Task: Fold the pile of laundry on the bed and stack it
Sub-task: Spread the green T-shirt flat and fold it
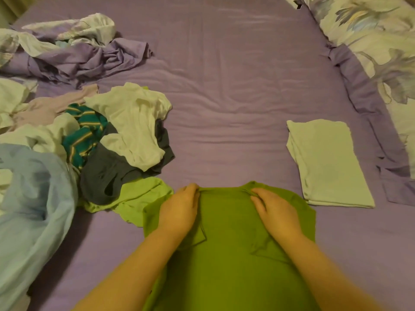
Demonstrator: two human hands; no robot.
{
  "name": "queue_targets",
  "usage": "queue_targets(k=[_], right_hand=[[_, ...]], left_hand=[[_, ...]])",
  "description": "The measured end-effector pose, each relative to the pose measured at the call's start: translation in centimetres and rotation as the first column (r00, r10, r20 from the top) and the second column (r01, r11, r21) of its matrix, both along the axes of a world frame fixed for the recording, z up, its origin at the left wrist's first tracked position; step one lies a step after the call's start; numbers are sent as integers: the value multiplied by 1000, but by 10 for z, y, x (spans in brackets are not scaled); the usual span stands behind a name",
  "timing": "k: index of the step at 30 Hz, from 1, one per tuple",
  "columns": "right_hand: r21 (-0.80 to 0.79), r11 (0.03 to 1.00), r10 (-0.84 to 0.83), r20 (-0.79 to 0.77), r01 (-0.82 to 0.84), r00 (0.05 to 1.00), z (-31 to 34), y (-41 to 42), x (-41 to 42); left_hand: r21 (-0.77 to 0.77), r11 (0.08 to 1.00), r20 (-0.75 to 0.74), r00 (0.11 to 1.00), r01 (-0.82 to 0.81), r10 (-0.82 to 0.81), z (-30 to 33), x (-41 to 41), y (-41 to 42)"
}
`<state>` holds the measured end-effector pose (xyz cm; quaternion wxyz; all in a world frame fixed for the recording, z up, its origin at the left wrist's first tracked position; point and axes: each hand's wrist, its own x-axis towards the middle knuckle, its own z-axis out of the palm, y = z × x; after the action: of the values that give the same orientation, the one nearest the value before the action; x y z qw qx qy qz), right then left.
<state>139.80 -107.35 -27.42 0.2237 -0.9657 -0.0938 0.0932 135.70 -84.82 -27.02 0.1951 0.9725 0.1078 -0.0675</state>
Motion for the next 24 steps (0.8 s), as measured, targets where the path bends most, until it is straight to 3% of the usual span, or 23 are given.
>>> queue_targets(k=[4, 8, 11, 13, 18, 19, 21, 24], right_hand=[[-18, 999, 45, -69, -47, 997, -24, 8, 7], [-72, 995, 76, 18, -75, 997, -28, -1, -35], [-155, 976, 170, 110, -153, 979, -28, -17, -66], [-164, 969, 204, 99, -186, 974, -28, -31, -75], [-115, 969, 236, 159, -220, 959, -30, -49, -65], [-39, 985, 173, 153, -169, 973, -31, -51, -61], [165, 982, -103, 51, 94, 993, -27, -59, -53], [316, 818, -470, -113, 480, 875, -22, -79, -38]], left_hand=[[197, 976, 32, 995, 87, -95, -14, 10, -5], [232, 911, 171, 908, 340, -382, -20, -22, -27], [230, 791, 42, 807, 566, -590, -24, -45, -45], [228, 740, -103, 772, 632, -628, -23, -54, -57], [188, 788, -153, 810, 586, -566, -24, -62, -79], [186, 798, -151, 819, 574, -554, -24, -60, -81], [187, 813, -133, 835, 551, -534, -25, -54, -88], [166, 836, -58, 851, 524, -522, -25, -43, -104]])
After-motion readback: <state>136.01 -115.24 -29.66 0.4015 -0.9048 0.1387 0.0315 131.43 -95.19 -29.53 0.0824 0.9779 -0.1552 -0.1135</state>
